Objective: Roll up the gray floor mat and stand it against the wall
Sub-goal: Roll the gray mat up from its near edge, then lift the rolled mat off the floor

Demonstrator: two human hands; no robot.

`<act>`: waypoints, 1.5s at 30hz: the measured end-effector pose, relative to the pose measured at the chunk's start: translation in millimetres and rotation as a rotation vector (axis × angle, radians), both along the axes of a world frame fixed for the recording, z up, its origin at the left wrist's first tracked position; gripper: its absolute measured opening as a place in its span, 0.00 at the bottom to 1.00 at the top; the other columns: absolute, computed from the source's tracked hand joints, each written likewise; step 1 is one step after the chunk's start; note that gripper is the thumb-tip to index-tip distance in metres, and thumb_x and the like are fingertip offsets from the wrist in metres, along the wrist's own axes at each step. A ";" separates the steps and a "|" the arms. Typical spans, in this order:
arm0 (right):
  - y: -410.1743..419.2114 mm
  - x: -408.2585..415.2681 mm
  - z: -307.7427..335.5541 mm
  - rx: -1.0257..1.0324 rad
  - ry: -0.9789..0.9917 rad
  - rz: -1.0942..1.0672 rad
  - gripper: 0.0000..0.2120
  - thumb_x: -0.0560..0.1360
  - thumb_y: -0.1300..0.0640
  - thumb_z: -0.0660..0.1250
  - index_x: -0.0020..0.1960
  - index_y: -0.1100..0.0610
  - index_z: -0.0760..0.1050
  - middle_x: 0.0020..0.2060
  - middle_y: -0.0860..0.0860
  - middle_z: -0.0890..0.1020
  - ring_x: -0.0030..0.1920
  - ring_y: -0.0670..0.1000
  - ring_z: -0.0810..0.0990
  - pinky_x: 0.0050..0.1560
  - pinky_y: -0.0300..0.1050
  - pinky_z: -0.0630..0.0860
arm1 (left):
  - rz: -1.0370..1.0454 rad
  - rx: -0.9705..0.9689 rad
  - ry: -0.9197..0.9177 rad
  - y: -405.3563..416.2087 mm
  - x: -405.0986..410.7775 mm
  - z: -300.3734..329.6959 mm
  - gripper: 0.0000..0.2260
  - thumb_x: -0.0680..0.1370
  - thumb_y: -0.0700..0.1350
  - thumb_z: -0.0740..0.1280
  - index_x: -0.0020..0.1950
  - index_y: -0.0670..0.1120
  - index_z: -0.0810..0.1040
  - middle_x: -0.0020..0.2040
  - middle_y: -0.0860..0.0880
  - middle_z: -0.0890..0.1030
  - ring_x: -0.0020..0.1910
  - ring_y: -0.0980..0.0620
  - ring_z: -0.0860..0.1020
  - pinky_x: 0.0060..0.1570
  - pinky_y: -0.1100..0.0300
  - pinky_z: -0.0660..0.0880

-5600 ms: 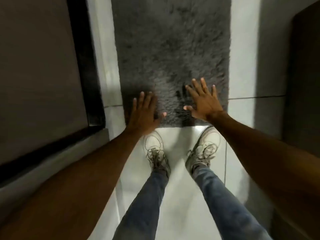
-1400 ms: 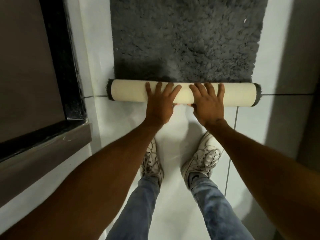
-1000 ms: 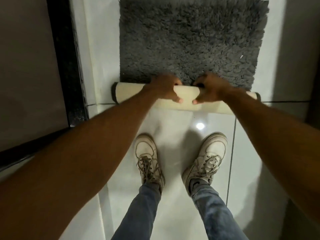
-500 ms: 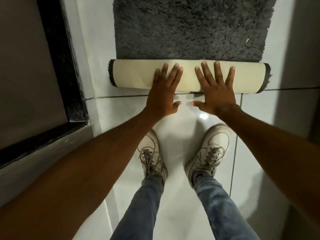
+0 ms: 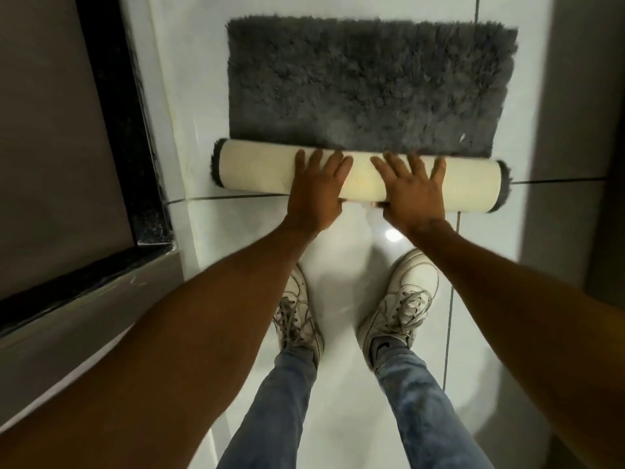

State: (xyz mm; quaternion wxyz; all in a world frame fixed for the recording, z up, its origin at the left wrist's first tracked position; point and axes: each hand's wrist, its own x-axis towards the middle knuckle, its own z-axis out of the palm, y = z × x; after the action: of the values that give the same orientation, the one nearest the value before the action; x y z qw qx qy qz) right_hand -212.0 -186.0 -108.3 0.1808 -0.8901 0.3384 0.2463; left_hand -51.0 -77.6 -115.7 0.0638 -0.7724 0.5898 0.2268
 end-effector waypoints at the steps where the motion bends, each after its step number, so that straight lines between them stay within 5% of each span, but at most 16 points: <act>1: 9.8 -8.2 7.1 0.051 0.036 0.002 0.44 0.74 0.47 0.75 0.83 0.49 0.56 0.81 0.54 0.65 0.81 0.63 0.60 0.76 0.78 0.51 | -0.034 0.028 0.019 9.9 -6.3 6.0 0.36 0.73 0.53 0.76 0.78 0.46 0.67 0.76 0.42 0.71 0.75 0.38 0.68 0.76 0.36 0.60; 6: 30.4 -32.7 23.0 0.352 0.242 -0.012 0.44 0.71 0.37 0.74 0.81 0.44 0.58 0.79 0.49 0.69 0.79 0.59 0.64 0.76 0.72 0.57 | -0.134 0.280 0.118 38.9 -31.9 22.3 0.37 0.72 0.61 0.74 0.76 0.48 0.65 0.75 0.44 0.70 0.72 0.39 0.69 0.73 0.41 0.64; 11: -34.6 3.6 18.7 0.675 0.332 -0.038 0.38 0.68 0.47 0.80 0.75 0.49 0.70 0.67 0.55 0.80 0.68 0.59 0.76 0.70 0.60 0.71 | -0.029 0.562 0.373 -26.5 12.3 19.5 0.43 0.68 0.64 0.77 0.77 0.49 0.65 0.75 0.44 0.72 0.71 0.41 0.72 0.70 0.43 0.67; 14: -55.2 10.1 20.9 0.357 0.090 -0.268 0.33 0.67 0.51 0.80 0.70 0.48 0.74 0.64 0.54 0.81 0.66 0.61 0.77 0.70 0.64 0.70 | -0.009 0.246 0.352 -43.6 33.6 25.4 0.35 0.71 0.59 0.77 0.74 0.48 0.71 0.70 0.43 0.75 0.67 0.40 0.74 0.68 0.42 0.70; 17: -20.9 2.2 29.1 -0.040 -0.130 -0.402 0.22 0.77 0.54 0.66 0.70 0.54 0.74 0.68 0.58 0.79 0.70 0.63 0.73 0.73 0.66 0.62 | 0.003 -0.061 0.270 -30.0 23.1 27.3 0.27 0.78 0.50 0.71 0.75 0.44 0.72 0.72 0.40 0.74 0.71 0.37 0.72 0.70 0.37 0.68; 20: 18.1 -7.0 30.1 0.018 -0.044 -0.282 0.34 0.84 0.39 0.52 0.84 0.56 0.54 0.84 0.58 0.55 0.83 0.63 0.50 0.78 0.70 0.40 | -0.188 0.229 0.124 -18.7 10.8 21.9 0.50 0.74 0.68 0.68 0.84 0.45 0.47 0.84 0.40 0.48 0.82 0.32 0.45 0.77 0.29 0.46; 22: 18.6 -11.9 15.4 0.058 0.035 -0.211 0.45 0.79 0.28 0.48 0.85 0.54 0.42 0.85 0.56 0.43 0.83 0.63 0.39 0.76 0.74 0.35 | -0.241 0.296 0.078 -20.4 10.0 13.0 0.59 0.69 0.73 0.69 0.83 0.45 0.39 0.84 0.40 0.40 0.81 0.31 0.38 0.76 0.27 0.43; 24: 4.2 -7.7 -2.6 0.062 0.046 -0.198 0.49 0.75 0.24 0.44 0.85 0.53 0.40 0.85 0.56 0.41 0.83 0.64 0.37 0.76 0.78 0.37 | -0.240 0.280 0.086 -33.9 14.9 4.3 0.61 0.67 0.74 0.69 0.83 0.45 0.39 0.84 0.39 0.39 0.80 0.30 0.39 0.75 0.26 0.43; 31: -32.4 13.5 -12.8 -0.014 -0.052 -0.289 0.47 0.75 0.23 0.48 0.84 0.53 0.52 0.84 0.57 0.52 0.83 0.65 0.46 0.77 0.77 0.42 | -0.194 0.325 0.116 -81.5 39.4 -3.5 0.58 0.67 0.73 0.71 0.84 0.47 0.45 0.84 0.40 0.45 0.80 0.28 0.46 0.74 0.24 0.47; 33: -10.9 18.4 8.5 -0.120 -0.222 -0.540 0.41 0.77 0.30 0.60 0.80 0.57 0.63 0.82 0.59 0.60 0.82 0.65 0.55 0.79 0.70 0.48 | -0.159 0.416 0.157 -98.2 42.7 2.5 0.59 0.65 0.70 0.75 0.83 0.49 0.46 0.84 0.41 0.45 0.81 0.29 0.45 0.74 0.23 0.47; 35: 21.6 28.2 24.0 -0.152 -0.476 -1.038 0.32 0.75 0.44 0.72 0.71 0.61 0.72 0.72 0.61 0.73 0.74 0.62 0.71 0.76 0.65 0.66 | -0.128 0.502 0.210 -116.2 49.0 5.9 0.59 0.61 0.66 0.79 0.81 0.50 0.49 0.83 0.42 0.50 0.80 0.30 0.50 0.72 0.22 0.52; 37: 30.0 39.4 31.4 0.143 -0.710 -1.822 0.30 0.72 0.51 0.79 0.68 0.61 0.72 0.66 0.59 0.76 0.66 0.59 0.77 0.68 0.61 0.76 | -0.133 0.505 0.237 -129.5 55.4 6.5 0.58 0.57 0.65 0.80 0.78 0.51 0.54 0.77 0.43 0.62 0.76 0.33 0.62 0.69 0.25 0.62; 39: 24.4 43.3 25.1 0.912 -0.772 -2.311 0.32 0.73 0.46 0.78 0.70 0.59 0.72 0.68 0.59 0.76 0.68 0.60 0.78 0.68 0.60 0.78 | -0.135 0.476 0.247 -133.8 60.5 4.7 0.59 0.53 0.67 0.80 0.76 0.52 0.56 0.72 0.44 0.67 0.72 0.36 0.67 0.66 0.29 0.68; 41: 11.6 42.3 19.6 1.352 -0.886 -2.306 0.32 0.76 0.42 0.72 0.72 0.60 0.70 0.69 0.61 0.76 0.68 0.65 0.78 0.69 0.68 0.75 | -0.126 0.489 0.244 -138.6 64.0 2.4 0.60 0.52 0.68 0.79 0.78 0.54 0.57 0.72 0.45 0.68 0.73 0.38 0.66 0.66 0.32 0.68; 45: -10.4 49.4 38.4 1.469 -1.020 -2.345 0.25 0.76 0.55 0.74 0.69 0.61 0.71 0.63 0.65 0.79 0.67 0.71 0.78 0.67 0.79 0.69 | -0.126 0.584 0.264 -154.3 74.4 20.3 0.55 0.52 0.70 0.75 0.76 0.54 0.64 0.73 0.44 0.69 0.74 0.39 0.65 0.69 0.32 0.62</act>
State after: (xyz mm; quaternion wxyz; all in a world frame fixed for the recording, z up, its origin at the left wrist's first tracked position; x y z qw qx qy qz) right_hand -162.6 -196.4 -69.9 0.7700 0.1872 0.5526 -0.2582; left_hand 23.3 -231.9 -95.3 0.2196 -0.6474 0.5495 0.4803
